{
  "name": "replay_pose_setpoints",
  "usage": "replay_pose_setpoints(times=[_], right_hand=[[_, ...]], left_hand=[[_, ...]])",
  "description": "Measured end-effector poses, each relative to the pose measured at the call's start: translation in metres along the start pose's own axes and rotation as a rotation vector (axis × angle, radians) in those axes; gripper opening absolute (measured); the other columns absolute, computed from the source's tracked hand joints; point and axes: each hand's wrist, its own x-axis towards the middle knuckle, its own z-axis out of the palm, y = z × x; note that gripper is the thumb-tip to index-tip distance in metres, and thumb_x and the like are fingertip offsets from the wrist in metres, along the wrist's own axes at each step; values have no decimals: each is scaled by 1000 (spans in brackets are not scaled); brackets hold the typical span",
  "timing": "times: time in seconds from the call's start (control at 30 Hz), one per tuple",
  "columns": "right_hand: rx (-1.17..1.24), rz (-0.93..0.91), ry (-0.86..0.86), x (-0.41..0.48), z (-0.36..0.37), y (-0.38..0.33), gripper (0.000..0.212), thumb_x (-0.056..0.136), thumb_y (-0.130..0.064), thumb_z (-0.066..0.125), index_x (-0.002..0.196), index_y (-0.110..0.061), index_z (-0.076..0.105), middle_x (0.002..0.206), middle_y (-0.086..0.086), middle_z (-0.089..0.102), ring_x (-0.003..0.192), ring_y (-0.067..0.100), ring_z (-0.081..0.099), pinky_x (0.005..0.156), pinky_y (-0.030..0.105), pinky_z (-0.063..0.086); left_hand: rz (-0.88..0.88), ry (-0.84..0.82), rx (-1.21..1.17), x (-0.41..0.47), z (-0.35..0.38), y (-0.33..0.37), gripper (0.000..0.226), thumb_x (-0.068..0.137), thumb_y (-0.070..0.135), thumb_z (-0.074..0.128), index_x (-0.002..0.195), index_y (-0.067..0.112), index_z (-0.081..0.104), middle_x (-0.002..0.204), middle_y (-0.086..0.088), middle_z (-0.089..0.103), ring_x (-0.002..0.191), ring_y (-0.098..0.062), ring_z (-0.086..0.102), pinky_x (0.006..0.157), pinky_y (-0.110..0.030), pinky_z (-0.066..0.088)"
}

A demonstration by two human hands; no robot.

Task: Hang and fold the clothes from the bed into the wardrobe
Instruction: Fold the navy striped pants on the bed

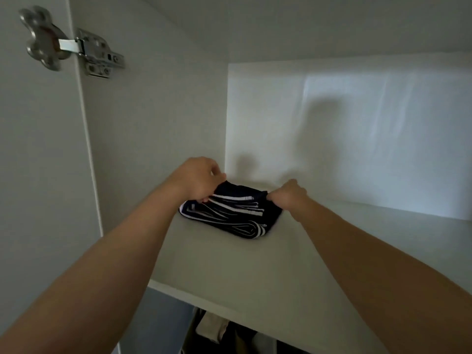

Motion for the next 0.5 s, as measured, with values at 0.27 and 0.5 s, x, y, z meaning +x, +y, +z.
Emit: replay_pose_setpoints(times=[0.27, 0.5], right_hand=[[-657, -676, -347, -14, 26, -10, 89, 80, -72, 66, 153, -33, 33, 139, 4, 47, 122, 24, 51, 95, 31, 43], [-737, -632, -277, -3, 48, -17, 50, 96, -39, 61, 140, -23, 42, 120, 9, 57, 105, 26, 57, 88, 37, 47]], left_hand=[[53, -548, 665, 42, 40, -40, 70, 82, 11, 72, 145, 24, 45, 135, -5, 56, 120, -24, 57, 102, -40, 50], [-22, -490, 771, 52, 51, -51, 39, 93, 16, 64, 131, 12, 61, 130, -8, 63, 117, -23, 61, 101, -33, 50]])
